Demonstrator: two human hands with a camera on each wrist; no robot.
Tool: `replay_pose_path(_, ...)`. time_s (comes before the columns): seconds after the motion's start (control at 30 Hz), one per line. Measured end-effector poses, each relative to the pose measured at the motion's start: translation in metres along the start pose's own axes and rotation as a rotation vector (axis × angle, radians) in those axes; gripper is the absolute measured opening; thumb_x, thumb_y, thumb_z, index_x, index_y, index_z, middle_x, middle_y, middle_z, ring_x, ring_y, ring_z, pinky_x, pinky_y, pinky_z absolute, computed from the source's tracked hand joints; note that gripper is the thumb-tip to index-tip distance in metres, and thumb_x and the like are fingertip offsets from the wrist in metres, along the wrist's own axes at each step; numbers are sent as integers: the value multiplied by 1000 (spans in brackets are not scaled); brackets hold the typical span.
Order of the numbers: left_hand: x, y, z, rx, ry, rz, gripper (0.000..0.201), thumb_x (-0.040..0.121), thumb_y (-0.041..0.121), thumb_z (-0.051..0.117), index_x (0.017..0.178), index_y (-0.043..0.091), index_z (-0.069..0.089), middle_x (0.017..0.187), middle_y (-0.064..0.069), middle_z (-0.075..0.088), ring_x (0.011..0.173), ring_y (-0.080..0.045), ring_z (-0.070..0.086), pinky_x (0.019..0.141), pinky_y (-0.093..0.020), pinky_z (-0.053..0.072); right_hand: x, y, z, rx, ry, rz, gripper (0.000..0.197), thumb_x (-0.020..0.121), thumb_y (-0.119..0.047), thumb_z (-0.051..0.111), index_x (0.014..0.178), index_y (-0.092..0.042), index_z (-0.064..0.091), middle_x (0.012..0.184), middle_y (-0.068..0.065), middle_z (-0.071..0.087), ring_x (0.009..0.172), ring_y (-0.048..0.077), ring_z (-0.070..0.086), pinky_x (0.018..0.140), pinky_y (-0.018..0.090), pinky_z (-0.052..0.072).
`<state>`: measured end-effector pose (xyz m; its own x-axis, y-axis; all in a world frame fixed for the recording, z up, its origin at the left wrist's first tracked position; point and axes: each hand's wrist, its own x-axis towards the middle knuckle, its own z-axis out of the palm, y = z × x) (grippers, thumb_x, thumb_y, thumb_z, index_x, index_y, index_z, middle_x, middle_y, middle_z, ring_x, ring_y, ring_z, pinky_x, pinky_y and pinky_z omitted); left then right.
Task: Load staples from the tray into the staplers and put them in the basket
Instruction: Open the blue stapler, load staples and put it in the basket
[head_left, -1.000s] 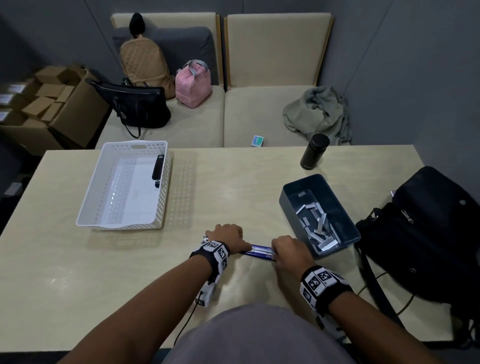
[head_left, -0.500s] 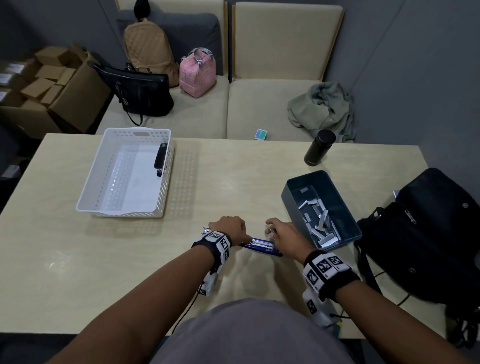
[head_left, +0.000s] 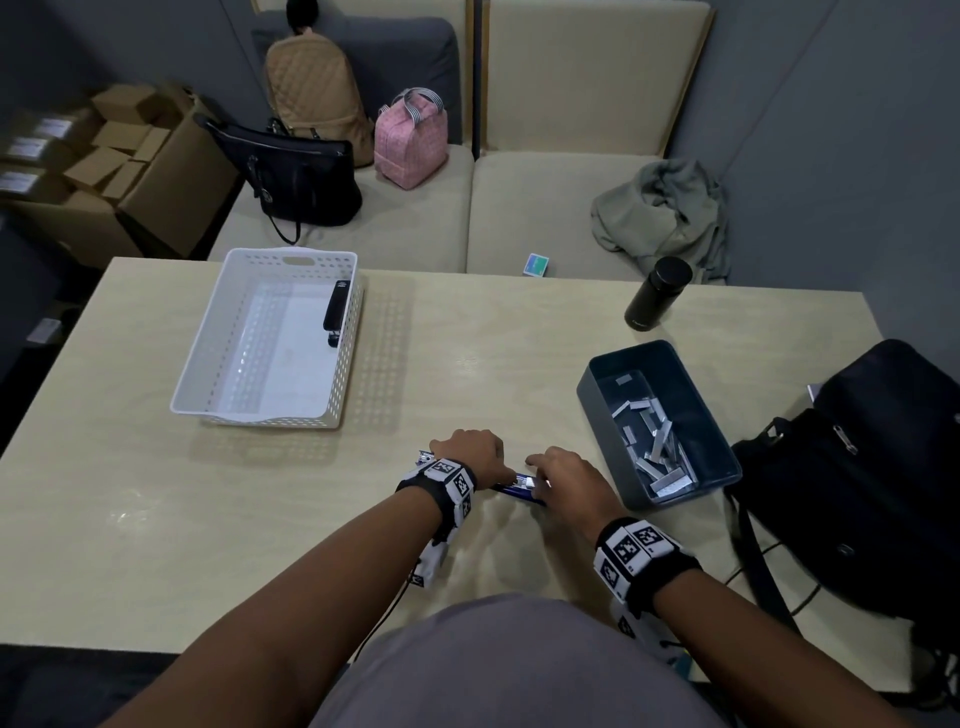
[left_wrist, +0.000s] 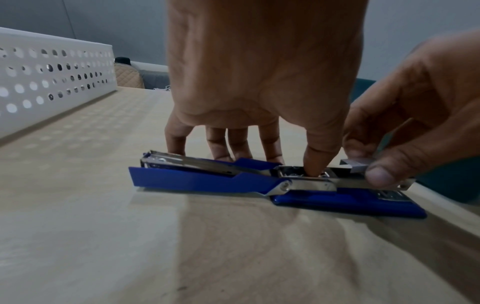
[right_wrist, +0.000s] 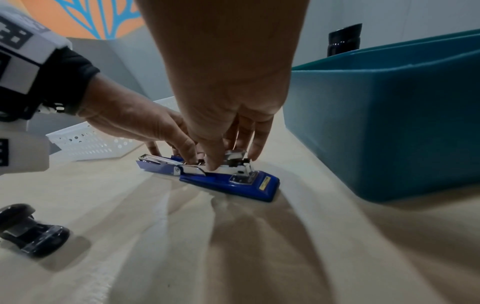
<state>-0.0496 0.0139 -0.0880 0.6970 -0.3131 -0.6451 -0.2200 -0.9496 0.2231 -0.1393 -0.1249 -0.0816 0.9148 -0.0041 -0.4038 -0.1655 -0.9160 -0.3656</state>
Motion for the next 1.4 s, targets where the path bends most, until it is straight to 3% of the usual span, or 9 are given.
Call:
replay_pose_path(0.1,0,1,-1,5,-6,0,16,71,43,65,79,29,63,92,3,70,94,-22,60,89,-41,42,0,1,0,0,9,10,38,83,-18,64,121,-19,60,110,6,62,99,27,61,80,38,51)
replay_pose_path(0.4,2,1,-1,18,-15,-5,17,71,45,65,80,30,63,95,3,70,97,-22,59,89,-41,40,-1,1,1,12,17,-1,34,83,-19,63,117,-20,60,111,4,64,99,27,61,79,36,48)
replay_pose_path(0.67,1,1,-1,15,-12,0,16,72,43,64,81,30,63,96,3,70,98,-22,59,93,-42,41,-2,-1,-2,26,40,-4,24,82,-18,63,106,-17,64,102,6,68,91,28,62,76,39,51)
replay_pose_path(0.93,3,-2,-1,14,-27,11,19,70,46,66,80,30,62,95,5,69,98,-22,58,93,-42,40,-1,1,-1,4,-1,14,31,76,-21,70,105,-17,62,102,5,65,90,26,61,75,36,50)
replay_pose_path(1.13,3,-15,-5,11,-62,109,23,76,50,68,87,29,65,96,7,71,96,-19,62,88,-42,35,-5,7,-3,12,11,30,34,77,-21,69,110,-19,60,104,2,66,92,24,61,74,30,46)
replay_pose_path(1.23,0,-32,-12,115,-56,216,36,70,55,75,96,31,65,103,4,67,102,-21,61,81,-38,41,-6,9,-4,27,25,32,37,77,-20,71,112,-20,60,103,0,66,91,22,62,74,28,45)
replay_pose_path(1.33,-5,-54,-20,375,30,255,45,70,43,79,107,27,60,115,-2,59,111,-25,54,86,-41,43,-8,8,-6,37,31,29,39,78,-20,72,115,-21,59,104,-2,66,93,20,62,75,28,45)
replay_pose_path(1.4,-8,-66,-26,489,77,260,39,76,37,73,111,27,59,118,-3,58,113,-27,53,89,-43,42,-9,8,-6,18,35,16,39,79,-19,71,116,-22,58,105,-2,65,94,20,61,77,29,46)
